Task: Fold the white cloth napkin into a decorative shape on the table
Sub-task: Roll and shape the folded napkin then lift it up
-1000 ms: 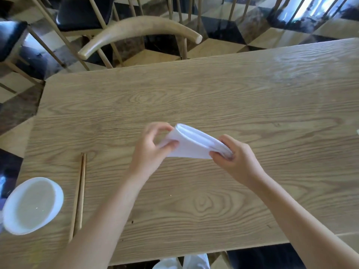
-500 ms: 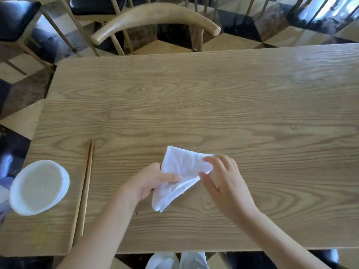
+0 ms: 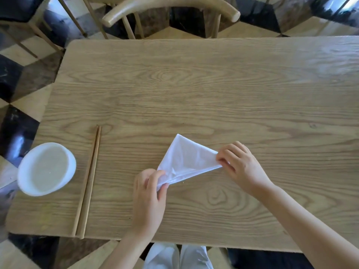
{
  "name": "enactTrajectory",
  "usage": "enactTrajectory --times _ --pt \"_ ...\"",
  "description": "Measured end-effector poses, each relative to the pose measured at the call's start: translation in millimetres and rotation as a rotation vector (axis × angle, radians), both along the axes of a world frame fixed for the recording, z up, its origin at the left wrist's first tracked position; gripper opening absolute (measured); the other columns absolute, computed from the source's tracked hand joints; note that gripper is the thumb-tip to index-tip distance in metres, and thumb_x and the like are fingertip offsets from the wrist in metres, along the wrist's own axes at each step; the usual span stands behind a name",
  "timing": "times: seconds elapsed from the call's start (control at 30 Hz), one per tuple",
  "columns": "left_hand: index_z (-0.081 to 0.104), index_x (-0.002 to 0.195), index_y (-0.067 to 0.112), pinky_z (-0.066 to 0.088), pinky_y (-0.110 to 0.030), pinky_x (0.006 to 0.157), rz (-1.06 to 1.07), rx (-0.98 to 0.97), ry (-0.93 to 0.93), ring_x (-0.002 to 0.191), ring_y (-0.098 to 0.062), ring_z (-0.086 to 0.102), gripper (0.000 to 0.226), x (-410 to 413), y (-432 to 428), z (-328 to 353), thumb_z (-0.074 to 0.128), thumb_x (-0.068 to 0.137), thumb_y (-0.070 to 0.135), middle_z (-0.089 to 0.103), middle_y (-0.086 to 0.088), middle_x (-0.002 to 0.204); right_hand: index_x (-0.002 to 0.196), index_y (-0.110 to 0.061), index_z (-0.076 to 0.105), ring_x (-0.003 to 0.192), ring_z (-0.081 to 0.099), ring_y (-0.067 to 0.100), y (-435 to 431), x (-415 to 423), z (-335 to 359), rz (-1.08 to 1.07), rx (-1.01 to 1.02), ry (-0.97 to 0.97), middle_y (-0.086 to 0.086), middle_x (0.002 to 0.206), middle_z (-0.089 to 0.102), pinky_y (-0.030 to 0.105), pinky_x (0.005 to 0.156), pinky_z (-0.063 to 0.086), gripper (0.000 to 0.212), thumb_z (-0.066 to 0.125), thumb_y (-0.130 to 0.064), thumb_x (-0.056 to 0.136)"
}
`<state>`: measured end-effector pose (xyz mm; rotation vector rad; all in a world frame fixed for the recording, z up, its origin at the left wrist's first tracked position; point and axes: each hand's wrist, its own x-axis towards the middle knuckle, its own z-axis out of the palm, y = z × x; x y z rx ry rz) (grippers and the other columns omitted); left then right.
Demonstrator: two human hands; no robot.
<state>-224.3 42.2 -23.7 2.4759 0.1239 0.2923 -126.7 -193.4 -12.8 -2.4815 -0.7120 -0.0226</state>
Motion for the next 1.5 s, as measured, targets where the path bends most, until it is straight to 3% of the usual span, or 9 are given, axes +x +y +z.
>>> enactTrajectory --times 0.23,0.37,0.47,0.63,0.8,1.07,1.23,1.37,1.5 --pt "0.057 0.088 0.013 0.044 -0.035 0.07 -0.064 0.162 -0.073 0.075 -0.024 0.05 0.043 4.3 1.8 -4.2 0.064 0.061 -0.021 0.057 -0.008 0.082 0.091 -0.003 0.064 0.077 0.05 0.028 -6.2 10.4 2.7 -0.021 0.041 0.094 0.007 0.083 0.062 0.035 0.072 0.045 0.012 0.054 0.004 0.088" --pt "0.06 0.088 0.01 0.045 -0.041 0.08 -0.121 0.046 -0.023 0.096 -0.022 0.051 0.018 -0.4 3.8 9.5 0.054 0.071 0.013 0.054 -0.008 0.104 0.087 -0.006 0.065 0.082 0.054 0.029 0.2 9.9 17.8 -0.089 0.055 0.056 0.004 0.091 0.065 0.04 0.073 0.049 0.027 0.055 0.014 0.073" --pt "0.058 0.088 0.009 0.045 -0.043 0.087 -0.027 -0.027 -0.038 0.109 -0.02 0.049 0.019 11.9 -5.7 21.6 0.048 0.083 0.024 0.051 -0.008 0.12 0.108 -0.01 0.062 0.104 0.056 0.026 44.2 17.5 27.7 -0.113 0.095 0.009 0.004 0.115 0.065 0.037 0.091 0.047 0.031 0.045 -0.007 0.084" --pt "0.046 0.132 0.006 0.027 -0.049 0.111 0.122 0.153 0.128 0.134 -0.028 0.038 0.044 59.5 -50.8 18.2 0.03 0.095 0.024 0.043 -0.016 0.143 0.147 -0.007 0.01 0.145 0.001 0.021 93.5 8.1 -5.6 -0.008 -0.366 0.135 0.008 0.157 0.008 0.041 0.119 -0.004 0.055 0.021 -0.032 0.1" --pt "0.029 0.143 0.013 0.022 -0.057 0.111 0.052 0.368 0.276 0.139 -0.025 0.028 0.051 45.2 -40.6 -9.5 0.022 0.096 0.032 0.033 -0.008 0.149 0.143 -0.007 0.03 0.141 0.022 0.025 80.6 3.3 -14.3 0.001 -0.342 0.031 0.009 0.152 0.029 0.05 0.116 0.018 0.054 0.024 -0.031 0.095" --pt "0.021 0.143 0.003 0.018 -0.055 0.113 0.054 0.379 0.322 0.139 -0.027 0.026 0.059 42.5 -27.8 -8.4 0.024 0.093 0.033 0.028 -0.015 0.15 0.145 -0.01 0.025 0.143 0.016 0.017 16.7 -0.9 -20.6 -0.073 -0.467 0.034 0.004 0.154 0.024 0.046 0.117 0.012 0.054 0.021 -0.035 0.097" --pt "0.03 0.141 0.003 0.028 -0.041 0.111 -0.019 0.131 0.268 0.134 -0.03 0.035 0.056 47.9 -15.0 7.9 0.046 0.092 0.025 0.042 -0.013 0.143 0.146 -0.01 0.022 0.143 0.014 0.017 15.6 -0.4 -21.0 -0.082 -0.412 0.052 0.003 0.154 0.023 0.045 0.117 0.011 0.054 0.02 -0.035 0.098" --pt "0.036 0.134 0.013 0.038 -0.027 0.083 0.137 -0.254 0.415 0.099 -0.017 0.05 0.064 71.4 -15.3 24.9 0.067 0.08 0.025 0.053 0.001 0.108 0.146 -0.012 0.022 0.144 0.012 0.017 14.4 0.0 -21.0 -0.054 -0.424 0.069 0.003 0.155 0.021 0.045 0.117 0.009 0.054 0.02 -0.037 0.098" --pt "0.055 0.087 0.013 0.04 -0.025 0.061 0.012 -0.517 0.743 0.068 -0.014 0.053 0.014 92.0 -5.7 37.9 0.064 0.082 0.023 0.057 0.002 0.078 0.145 -0.015 0.027 0.143 0.009 0.016 14.3 4.6 -15.0 -0.041 -0.406 0.078 0.002 0.155 0.02 0.044 0.117 0.005 0.054 0.021 -0.039 0.096"
